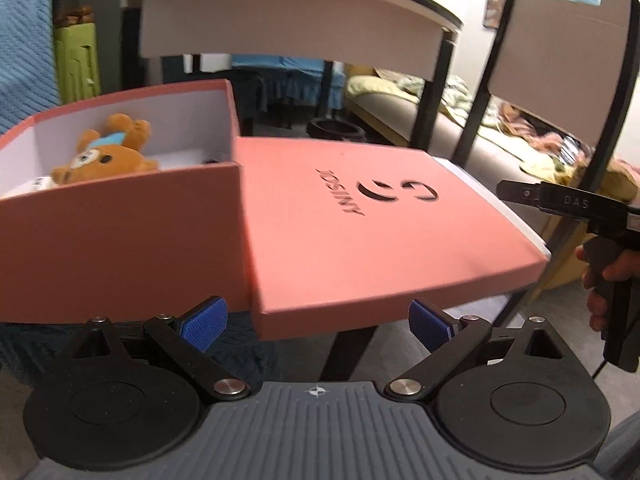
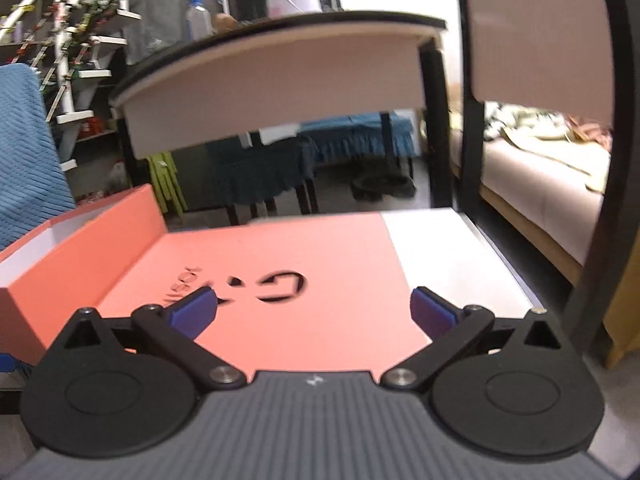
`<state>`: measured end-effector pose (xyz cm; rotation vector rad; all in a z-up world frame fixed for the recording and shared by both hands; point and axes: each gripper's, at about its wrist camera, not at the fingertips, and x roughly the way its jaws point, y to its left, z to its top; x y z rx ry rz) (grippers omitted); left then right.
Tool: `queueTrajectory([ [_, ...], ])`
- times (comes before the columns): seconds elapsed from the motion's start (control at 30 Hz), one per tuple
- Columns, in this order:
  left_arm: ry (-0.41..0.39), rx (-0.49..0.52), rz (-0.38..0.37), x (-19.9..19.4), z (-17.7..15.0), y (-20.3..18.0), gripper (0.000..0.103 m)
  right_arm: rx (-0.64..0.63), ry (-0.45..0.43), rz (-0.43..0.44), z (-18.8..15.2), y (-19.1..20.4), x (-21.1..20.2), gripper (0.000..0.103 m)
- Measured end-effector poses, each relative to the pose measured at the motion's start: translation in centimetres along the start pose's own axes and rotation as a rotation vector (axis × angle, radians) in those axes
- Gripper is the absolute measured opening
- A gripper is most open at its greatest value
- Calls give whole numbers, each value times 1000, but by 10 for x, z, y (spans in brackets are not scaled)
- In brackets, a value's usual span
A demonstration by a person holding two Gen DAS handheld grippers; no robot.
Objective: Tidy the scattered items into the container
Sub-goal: 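Grasp one edge of the pink lid with the right gripper while the left gripper grasps the opposite edge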
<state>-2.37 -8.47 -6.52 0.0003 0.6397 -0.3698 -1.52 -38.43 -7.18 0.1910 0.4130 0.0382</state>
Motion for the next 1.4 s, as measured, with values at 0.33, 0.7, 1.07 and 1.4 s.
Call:
queueTrajectory([
  [0.33, -3, 42, -34, 17, 1, -7, 99, 76, 109, -9, -15, -24, 16, 103],
  [0.7, 49, -39, -15, 25, 3, 7, 99, 89, 147, 3, -17, -27, 32, 103],
  [1.07, 52, -13, -24, 40, 7, 5, 99, 93, 169, 16, -20, -27, 38, 103],
  [1.4, 94, -59, -20, 44, 6, 5, 101, 93, 170, 27, -21, -29, 36, 103],
])
